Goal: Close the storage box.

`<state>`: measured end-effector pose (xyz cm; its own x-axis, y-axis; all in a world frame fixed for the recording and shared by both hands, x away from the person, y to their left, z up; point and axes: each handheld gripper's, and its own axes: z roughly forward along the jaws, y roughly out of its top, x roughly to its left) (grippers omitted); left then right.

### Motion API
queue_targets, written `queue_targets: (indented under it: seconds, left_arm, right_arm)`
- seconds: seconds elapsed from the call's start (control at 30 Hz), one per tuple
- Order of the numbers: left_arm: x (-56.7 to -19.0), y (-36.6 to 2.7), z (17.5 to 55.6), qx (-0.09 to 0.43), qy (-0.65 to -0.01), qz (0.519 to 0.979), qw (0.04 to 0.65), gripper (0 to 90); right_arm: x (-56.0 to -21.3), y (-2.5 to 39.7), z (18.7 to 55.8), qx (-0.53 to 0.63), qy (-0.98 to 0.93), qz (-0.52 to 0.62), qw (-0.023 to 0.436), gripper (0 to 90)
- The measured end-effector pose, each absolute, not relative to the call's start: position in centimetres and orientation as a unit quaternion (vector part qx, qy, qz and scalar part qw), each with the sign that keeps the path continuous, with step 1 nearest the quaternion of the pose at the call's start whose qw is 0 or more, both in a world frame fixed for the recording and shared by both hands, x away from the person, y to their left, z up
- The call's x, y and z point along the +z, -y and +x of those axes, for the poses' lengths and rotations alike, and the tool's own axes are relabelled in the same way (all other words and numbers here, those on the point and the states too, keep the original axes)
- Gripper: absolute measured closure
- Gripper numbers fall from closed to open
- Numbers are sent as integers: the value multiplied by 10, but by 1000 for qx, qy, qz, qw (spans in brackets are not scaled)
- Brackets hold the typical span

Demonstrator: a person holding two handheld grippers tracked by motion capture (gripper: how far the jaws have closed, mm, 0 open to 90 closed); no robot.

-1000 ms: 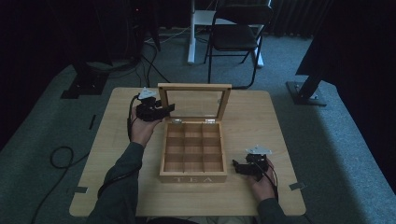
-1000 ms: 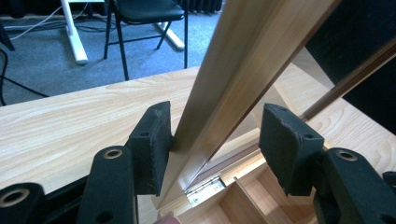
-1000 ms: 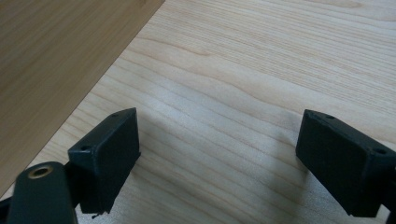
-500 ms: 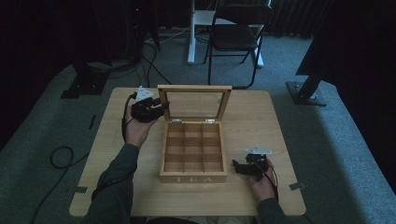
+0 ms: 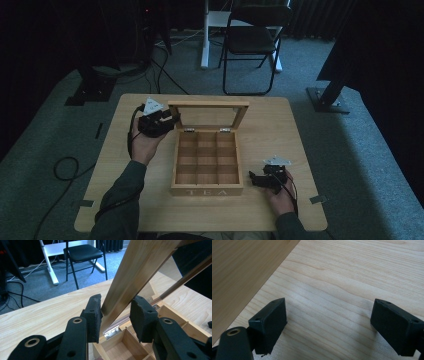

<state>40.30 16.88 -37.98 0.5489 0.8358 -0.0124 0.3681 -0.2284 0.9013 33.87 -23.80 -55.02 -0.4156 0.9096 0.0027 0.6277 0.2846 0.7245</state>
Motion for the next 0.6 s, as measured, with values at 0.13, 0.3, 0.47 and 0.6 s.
queue_targets:
  seconds: [0.13, 0.3, 0.47, 0.6]
  left_arm:
    - [-381, -169, 401, 247, -406, 742, 473, 614]
    - [-382, -168, 397, 249, -408, 739, 474, 614]
    - [-383, -168, 393, 252, -406, 740, 474, 615]
    - [-382, -167, 389, 256, -406, 739, 473, 615]
  right_arm:
    - [-550, 238, 339, 332, -773, 497, 212, 130]
    - [-550, 238, 339, 332, -773, 497, 212, 130]
    - [-550, 238, 339, 332, -773, 497, 212, 130]
    - [-550, 238, 339, 332, -773, 498, 212, 130]
